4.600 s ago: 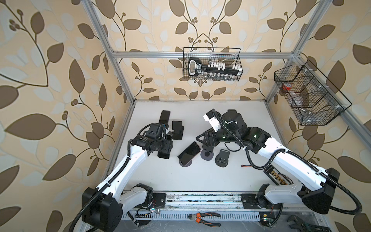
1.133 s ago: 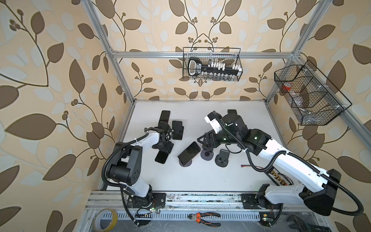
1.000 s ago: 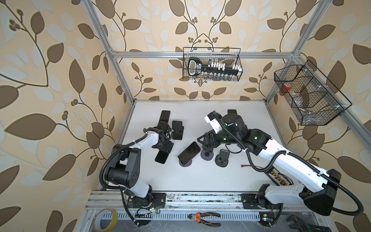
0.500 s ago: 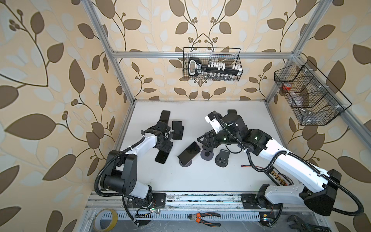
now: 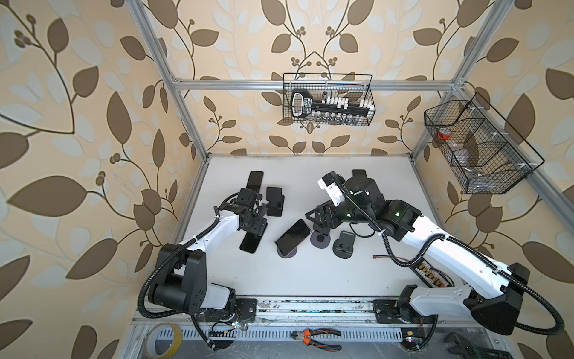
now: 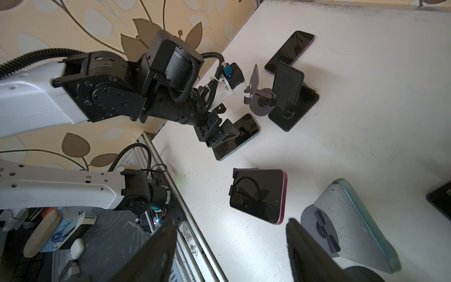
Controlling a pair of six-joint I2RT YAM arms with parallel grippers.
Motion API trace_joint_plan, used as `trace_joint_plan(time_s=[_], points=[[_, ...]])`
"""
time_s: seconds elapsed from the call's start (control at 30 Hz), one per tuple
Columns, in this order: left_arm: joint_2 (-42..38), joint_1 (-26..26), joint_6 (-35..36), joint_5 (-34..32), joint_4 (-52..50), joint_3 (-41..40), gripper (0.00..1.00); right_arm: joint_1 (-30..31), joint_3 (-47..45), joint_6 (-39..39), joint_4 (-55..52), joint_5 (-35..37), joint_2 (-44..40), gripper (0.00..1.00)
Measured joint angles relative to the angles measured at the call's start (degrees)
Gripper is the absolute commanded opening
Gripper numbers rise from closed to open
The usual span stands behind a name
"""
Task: Remove the phone from the phone stand
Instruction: Place the phone at the middle-left of the table, then remove the phone from the phone stand.
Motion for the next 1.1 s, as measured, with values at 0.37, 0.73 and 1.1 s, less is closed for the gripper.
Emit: trace_joint_plan(time_s=[0.37, 0.73, 1.1], points=[[0.0, 0.0, 0.0, 0.0, 1.5, -0.3, 0.81, 0.1, 0.0, 0.4, 0.2, 0.0, 0.0, 0.72], [-0.2, 0.0, 0.0, 0.0, 2.7, -0.7, 0.81, 0.4, 0.0, 0.4, 0.6, -0.1, 2.0, 0.72], [-4.0, 0.0, 0.0, 0.0, 4.8, -1.7, 0.81, 0.9, 0.0, 1.2, 0.7, 0.0, 2.2, 0.72]])
